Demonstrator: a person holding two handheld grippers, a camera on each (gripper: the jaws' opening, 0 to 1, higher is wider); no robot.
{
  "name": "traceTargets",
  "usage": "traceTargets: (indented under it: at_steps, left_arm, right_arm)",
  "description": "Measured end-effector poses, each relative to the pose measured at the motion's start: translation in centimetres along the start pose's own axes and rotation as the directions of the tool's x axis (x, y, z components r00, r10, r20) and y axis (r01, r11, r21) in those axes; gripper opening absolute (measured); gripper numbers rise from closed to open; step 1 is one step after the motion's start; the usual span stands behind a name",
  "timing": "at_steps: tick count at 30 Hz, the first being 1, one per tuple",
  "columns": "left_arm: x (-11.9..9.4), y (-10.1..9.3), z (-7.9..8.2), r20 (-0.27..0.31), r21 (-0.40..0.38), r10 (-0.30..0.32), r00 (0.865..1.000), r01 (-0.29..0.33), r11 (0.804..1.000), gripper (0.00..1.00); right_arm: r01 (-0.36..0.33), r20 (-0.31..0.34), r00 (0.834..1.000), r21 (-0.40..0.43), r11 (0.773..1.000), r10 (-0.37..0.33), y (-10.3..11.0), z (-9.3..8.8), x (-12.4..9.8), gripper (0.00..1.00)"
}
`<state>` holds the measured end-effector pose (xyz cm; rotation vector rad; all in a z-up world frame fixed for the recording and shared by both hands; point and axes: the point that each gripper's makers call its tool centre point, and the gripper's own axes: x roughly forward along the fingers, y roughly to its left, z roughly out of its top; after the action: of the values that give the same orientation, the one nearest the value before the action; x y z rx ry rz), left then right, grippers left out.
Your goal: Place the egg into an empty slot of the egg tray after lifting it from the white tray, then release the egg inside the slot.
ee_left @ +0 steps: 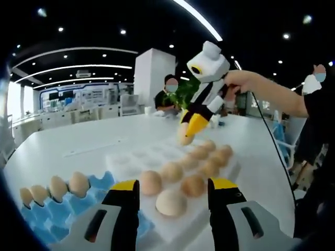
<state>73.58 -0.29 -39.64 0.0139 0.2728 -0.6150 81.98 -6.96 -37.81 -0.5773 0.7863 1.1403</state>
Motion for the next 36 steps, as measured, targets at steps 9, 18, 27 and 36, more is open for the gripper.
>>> traceTargets:
  at_steps: [9,18,27,36]
  left_arm:
    - [0.7,-0.4,0.5,0.002,0.033,0.007,1.000,-0.007,0.999,0.53]
    - [0.9,-0.5,1.5,0.025,0.070,0.038,0.999,-0.039,0.997,0.52]
    - [1.1,-0.9,1.1,0.010,0.075,0.049,0.999,-0.050,0.996,0.48]
    - [0.8,-1.0,0.5,0.005,0.052,0.062,0.998,-0.062,0.997,0.44]
  right_arm:
    - [-0.076,0.039,0.996,-0.067,0.995,0.079,4.4,2.5,1.0,0.26]
    - [-0.124,0.047,0.990,-0.107,0.987,0.130,7.3,3.5,1.8,0.26]
    - [-0.173,0.046,0.983,-0.116,0.978,0.179,9.2,3.1,3.0,0.26]
    - [-0.209,0.055,0.975,-0.115,0.971,0.216,10.5,3.3,3.3,0.26]
